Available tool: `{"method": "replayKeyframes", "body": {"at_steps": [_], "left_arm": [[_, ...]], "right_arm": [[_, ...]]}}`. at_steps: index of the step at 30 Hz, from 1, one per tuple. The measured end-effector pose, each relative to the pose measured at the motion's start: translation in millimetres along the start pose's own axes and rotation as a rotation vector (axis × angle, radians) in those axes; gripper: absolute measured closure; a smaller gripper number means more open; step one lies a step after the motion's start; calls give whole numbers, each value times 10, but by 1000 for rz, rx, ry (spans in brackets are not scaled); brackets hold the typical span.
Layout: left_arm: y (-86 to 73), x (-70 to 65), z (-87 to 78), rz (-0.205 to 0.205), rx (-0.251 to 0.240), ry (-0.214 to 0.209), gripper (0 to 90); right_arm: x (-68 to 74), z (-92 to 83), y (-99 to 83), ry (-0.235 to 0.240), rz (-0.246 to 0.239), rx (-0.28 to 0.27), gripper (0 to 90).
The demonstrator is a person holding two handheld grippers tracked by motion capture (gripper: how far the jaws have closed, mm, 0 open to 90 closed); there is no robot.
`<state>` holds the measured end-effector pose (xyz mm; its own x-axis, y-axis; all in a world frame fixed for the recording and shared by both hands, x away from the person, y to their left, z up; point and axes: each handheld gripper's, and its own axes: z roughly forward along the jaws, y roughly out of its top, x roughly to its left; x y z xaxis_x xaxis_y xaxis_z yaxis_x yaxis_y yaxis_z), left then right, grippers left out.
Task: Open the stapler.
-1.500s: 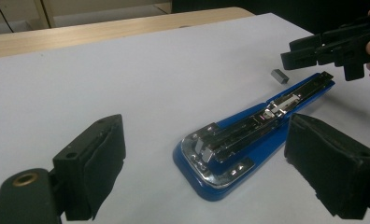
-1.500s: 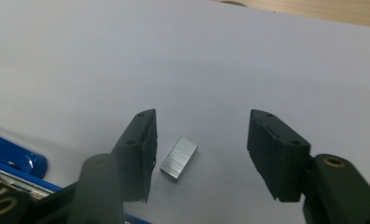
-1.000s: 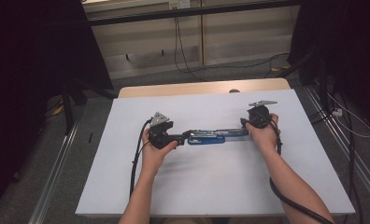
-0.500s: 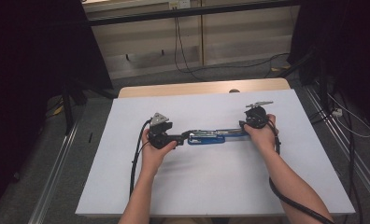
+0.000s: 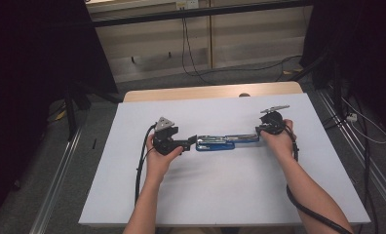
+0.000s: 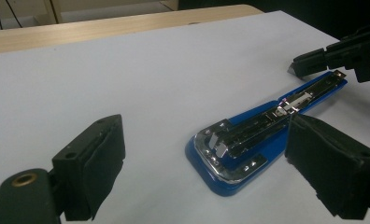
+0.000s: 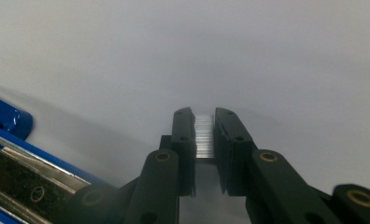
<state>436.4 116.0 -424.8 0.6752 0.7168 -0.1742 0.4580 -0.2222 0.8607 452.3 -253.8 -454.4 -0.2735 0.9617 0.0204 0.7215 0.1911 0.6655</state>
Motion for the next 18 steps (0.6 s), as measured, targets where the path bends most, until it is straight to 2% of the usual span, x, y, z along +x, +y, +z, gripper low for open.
{"method": "replayKeyframes", "body": {"at_steps": [6,10,12,16,18], "left_arm": [[1,-2,-4,2,2,3,125],[-1,-8,-1,0,2,3,125],[-1,-9,0,5,6,6,125],[-2,-14,0,7,9,3,125],[-1,-18,-4,5,10,2,124]], "right_arm": [[-11,-29,-47,6,0,0,772],[-12,-49,-78,9,-8,-8,718],[-23,-52,-91,10,-29,-16,723],[-20,-50,-103,29,-48,-22,791],[-4,-51,-106,23,-77,-24,793]]}}
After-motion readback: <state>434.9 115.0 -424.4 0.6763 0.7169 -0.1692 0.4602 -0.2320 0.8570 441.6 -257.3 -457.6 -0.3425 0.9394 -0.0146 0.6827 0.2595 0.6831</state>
